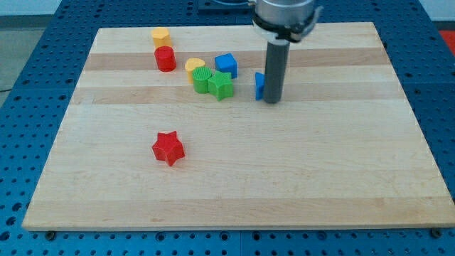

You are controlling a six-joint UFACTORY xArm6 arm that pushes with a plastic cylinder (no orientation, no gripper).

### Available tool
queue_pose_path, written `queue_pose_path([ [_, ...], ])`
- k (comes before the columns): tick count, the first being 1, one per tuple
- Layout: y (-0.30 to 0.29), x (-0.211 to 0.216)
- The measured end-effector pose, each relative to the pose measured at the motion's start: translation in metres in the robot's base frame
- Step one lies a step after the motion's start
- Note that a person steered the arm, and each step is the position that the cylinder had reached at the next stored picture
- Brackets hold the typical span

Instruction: Slightly move the green blocks to the left

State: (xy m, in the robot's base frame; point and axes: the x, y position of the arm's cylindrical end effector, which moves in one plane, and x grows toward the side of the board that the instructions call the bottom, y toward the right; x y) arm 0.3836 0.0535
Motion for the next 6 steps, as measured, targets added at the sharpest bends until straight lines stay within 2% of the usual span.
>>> queue_pose_path([
  [2,-0.040,-0.062],
  [4,-0.015,-0.065],
  [6,-0.047,-0.033],
])
